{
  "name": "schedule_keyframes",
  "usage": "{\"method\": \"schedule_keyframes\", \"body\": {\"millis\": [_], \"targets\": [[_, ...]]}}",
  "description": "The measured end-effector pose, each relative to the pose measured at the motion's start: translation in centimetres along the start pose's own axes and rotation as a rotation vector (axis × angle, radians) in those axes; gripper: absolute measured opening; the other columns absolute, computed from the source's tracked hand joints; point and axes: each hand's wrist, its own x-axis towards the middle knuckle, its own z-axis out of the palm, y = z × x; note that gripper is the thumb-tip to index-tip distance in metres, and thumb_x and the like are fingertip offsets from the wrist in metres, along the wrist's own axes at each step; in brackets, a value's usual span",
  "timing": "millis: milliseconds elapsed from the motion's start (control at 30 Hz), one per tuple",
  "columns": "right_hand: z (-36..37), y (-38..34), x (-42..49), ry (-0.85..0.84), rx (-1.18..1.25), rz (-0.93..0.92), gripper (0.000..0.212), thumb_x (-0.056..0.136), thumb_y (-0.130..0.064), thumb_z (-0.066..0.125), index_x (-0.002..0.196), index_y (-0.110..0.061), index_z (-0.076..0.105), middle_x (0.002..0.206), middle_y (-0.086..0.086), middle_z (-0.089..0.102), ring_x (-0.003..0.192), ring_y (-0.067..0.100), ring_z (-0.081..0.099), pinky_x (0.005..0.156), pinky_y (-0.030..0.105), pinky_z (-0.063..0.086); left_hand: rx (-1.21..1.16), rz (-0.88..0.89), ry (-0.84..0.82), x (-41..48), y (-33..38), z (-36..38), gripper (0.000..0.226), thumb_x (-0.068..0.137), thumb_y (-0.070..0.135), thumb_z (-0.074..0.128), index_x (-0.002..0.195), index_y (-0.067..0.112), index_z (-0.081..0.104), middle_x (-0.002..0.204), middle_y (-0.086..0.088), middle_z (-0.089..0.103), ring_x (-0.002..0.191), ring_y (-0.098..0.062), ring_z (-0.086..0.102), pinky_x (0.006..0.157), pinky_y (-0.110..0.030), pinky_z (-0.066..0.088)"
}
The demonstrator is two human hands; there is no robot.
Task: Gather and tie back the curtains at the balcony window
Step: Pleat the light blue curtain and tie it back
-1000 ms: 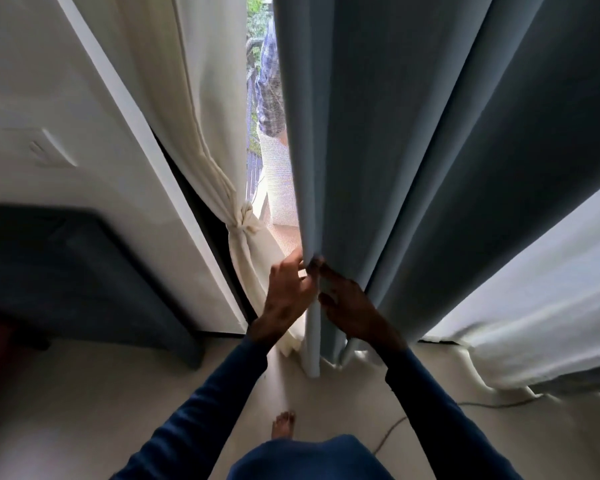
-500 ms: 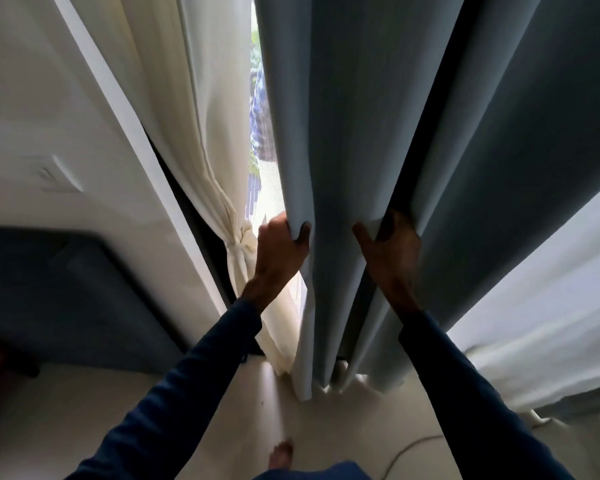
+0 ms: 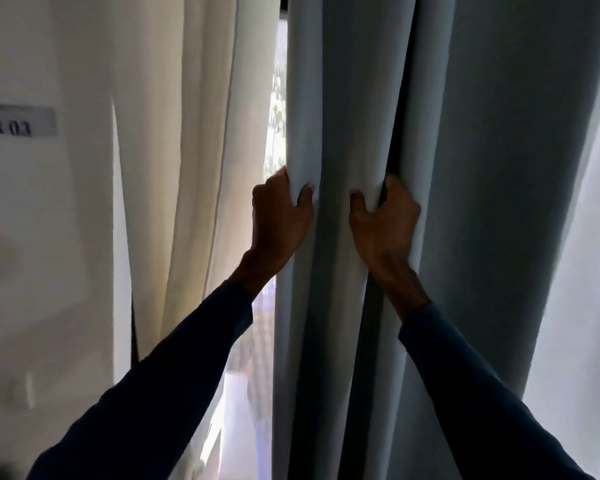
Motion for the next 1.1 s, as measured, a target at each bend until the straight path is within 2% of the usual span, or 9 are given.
{"method": "schedule_keyframes", "body": {"millis": [167,267,467,600,700,767,867,1000,1100], "targets": [[0.3,-5.0,9.8,0.090,-0.093,-0.138,0.022,0.097,-0.025,0.066,0.112,-0.008,0.063,0.105,-0.002,0.065,0.091,0.004,0.058,0.061,-0.003,0.037,-0.022,0.123,0.105,9.5,5.5,0.2,0.038,0.098,0.031,0.063,0.125,0.006,0.060,0.121,-0.007,0.069,0.110,-0.022,0.068,0.094,-0.028,0.052],[0.1,-5.9,12.2,0.114,-0.131,-0.199,0.018,0.097,-0.019,0.063,0.108,-0.005,0.064,0.103,0.005,0.067,0.086,0.007,0.056,0.070,0.011,0.044,-0.007,0.166,0.094,12.1,6.8,0.3,0.036,0.100,0.030,0.060,0.126,0.005,0.059,0.122,-0.008,0.068,0.110,-0.025,0.068,0.092,-0.032,0.055],[-4.0,-4.7,16.6,0.206,-0.262,-0.193,0.028,0.093,-0.020,0.068,0.111,0.000,0.066,0.104,0.017,0.071,0.094,0.033,0.066,0.069,0.013,0.028,0.063,0.121,0.118,16.3,5.4,-1.8,0.036,0.099,0.031,0.059,0.120,0.002,0.056,0.119,-0.017,0.067,0.107,-0.035,0.066,0.089,-0.041,0.056],[-2.5,-7.0,20.0,0.201,-0.252,-0.173,0.033,0.097,-0.016,0.062,0.125,0.000,0.062,0.121,0.021,0.067,0.113,0.038,0.062,0.094,0.029,0.040,0.030,0.144,0.120,19.3,6.9,-2.6,0.038,0.100,0.029,0.057,0.124,0.001,0.052,0.120,-0.020,0.065,0.108,-0.038,0.063,0.089,-0.048,0.055],[1.1,-10.7,20.5,0.028,-0.289,-0.309,0.032,0.092,-0.001,0.056,0.123,-0.005,0.065,0.112,0.017,0.071,0.102,0.035,0.068,0.085,0.034,0.053,0.055,0.176,0.123,20.5,8.4,-2.5,0.034,0.102,0.025,0.052,0.124,-0.001,0.052,0.117,-0.023,0.065,0.106,-0.040,0.063,0.088,-0.047,0.054],[3.7,-13.0,20.0,-0.099,-0.323,-0.452,0.032,0.097,-0.005,0.056,0.128,-0.004,0.061,0.112,0.012,0.071,0.099,0.028,0.071,0.086,0.036,0.059,0.081,0.196,0.121,21.2,8.8,-2.5,0.031,0.104,0.025,0.048,0.119,-0.001,0.054,0.114,-0.024,0.066,0.104,-0.042,0.063,0.084,-0.044,0.051],[5.7,-14.8,20.2,-0.134,-0.344,-0.558,0.032,0.102,-0.014,0.055,0.131,0.001,0.058,0.112,0.017,0.070,0.099,0.029,0.069,0.086,0.036,0.057,0.031,0.165,0.064,22.4,8.7,-2.3,0.035,0.106,0.029,0.044,0.112,-0.002,0.058,0.111,-0.021,0.067,0.101,-0.038,0.063,0.077,-0.035,0.043],[6.6,-14.6,21.2,-0.188,-0.484,-0.638,0.028,0.107,-0.019,0.047,0.126,-0.004,0.060,0.104,0.019,0.069,0.094,0.033,0.068,0.083,0.041,0.054,-0.116,0.096,-0.011,23.0,9.3,-1.7,0.045,0.105,0.043,0.044,0.112,0.004,0.065,0.110,-0.015,0.070,0.104,-0.033,0.065,0.093,-0.042,0.051],[5.6,-12.9,21.8,-0.210,-0.464,-0.678,0.027,0.103,-0.018,0.054,0.126,-0.006,0.062,0.107,0.019,0.071,0.094,0.035,0.069,0.085,0.041,0.056,-0.167,-0.012,-0.008,23.3,10.1,-1.5,0.048,0.107,0.040,0.040,0.119,0.000,0.062,0.118,-0.019,0.066,0.112,-0.034,0.061,0.090,-0.034,0.045]]}}
